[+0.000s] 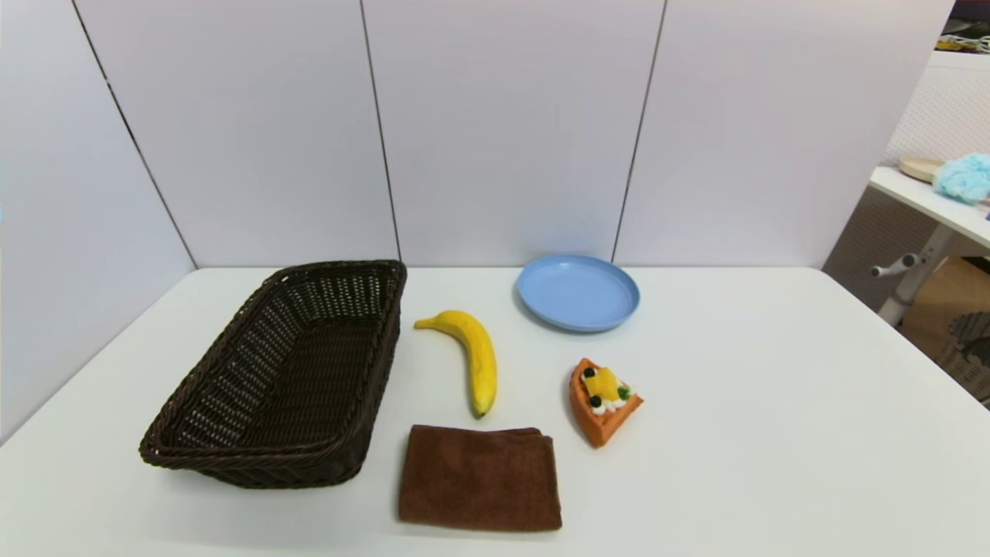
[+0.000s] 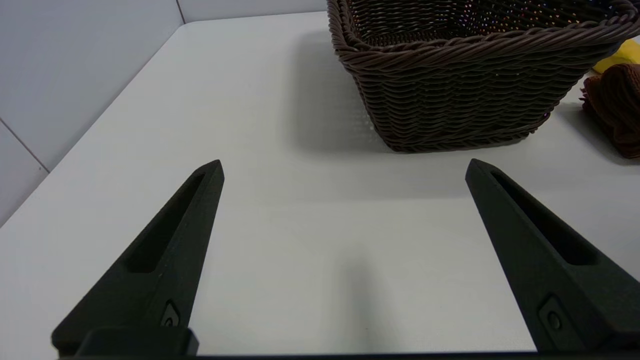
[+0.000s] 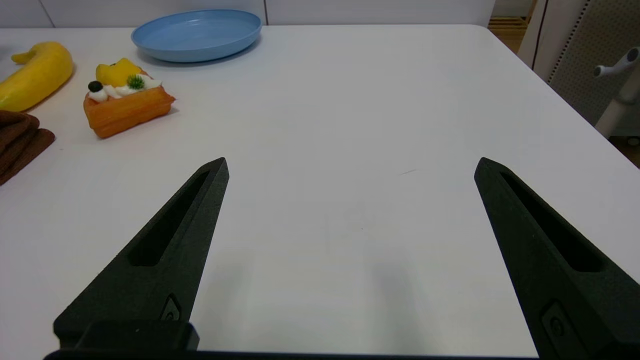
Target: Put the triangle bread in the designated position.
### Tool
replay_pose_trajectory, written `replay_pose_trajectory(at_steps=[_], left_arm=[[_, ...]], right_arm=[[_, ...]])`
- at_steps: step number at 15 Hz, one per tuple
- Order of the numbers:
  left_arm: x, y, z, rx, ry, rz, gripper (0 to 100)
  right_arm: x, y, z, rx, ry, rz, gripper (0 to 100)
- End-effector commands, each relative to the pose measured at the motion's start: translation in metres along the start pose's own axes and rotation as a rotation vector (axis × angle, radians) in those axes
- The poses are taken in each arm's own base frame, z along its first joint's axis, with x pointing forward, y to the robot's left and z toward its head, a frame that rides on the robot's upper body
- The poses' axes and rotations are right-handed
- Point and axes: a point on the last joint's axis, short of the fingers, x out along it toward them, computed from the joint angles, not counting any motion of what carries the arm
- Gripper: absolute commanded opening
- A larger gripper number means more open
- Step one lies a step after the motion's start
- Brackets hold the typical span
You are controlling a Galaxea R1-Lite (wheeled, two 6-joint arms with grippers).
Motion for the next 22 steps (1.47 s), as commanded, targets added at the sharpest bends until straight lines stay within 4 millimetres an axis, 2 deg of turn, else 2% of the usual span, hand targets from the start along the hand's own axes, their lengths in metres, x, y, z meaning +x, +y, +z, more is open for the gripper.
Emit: replay_pose_trajectory(at_steps=[1, 11, 14, 22], left_arm=[[0.0, 0.0, 0.0003, 0.001, 0.001, 0.001, 100], [0.0001, 0.0, -0.0002, -0.002, 0.002, -0.001, 100], [0.0, 0.0002, 0.0004, -0.077, -0.001, 0.007, 100], [0.0, 0.0003, 0.0004, -0.09, 0.0, 0.015, 100]], right_arm=[[0.0001, 0.0, 0.0001, 0.0, 0.001, 0.0, 100], [0.0002, 0.0, -0.0004, 0.0, 0.002, 0.0, 100], [0.0001, 0.0, 0.0001, 0.0, 0.001, 0.0, 100], [0.0001, 0.0, 0.0001, 0.0, 0.001, 0.0, 100]])
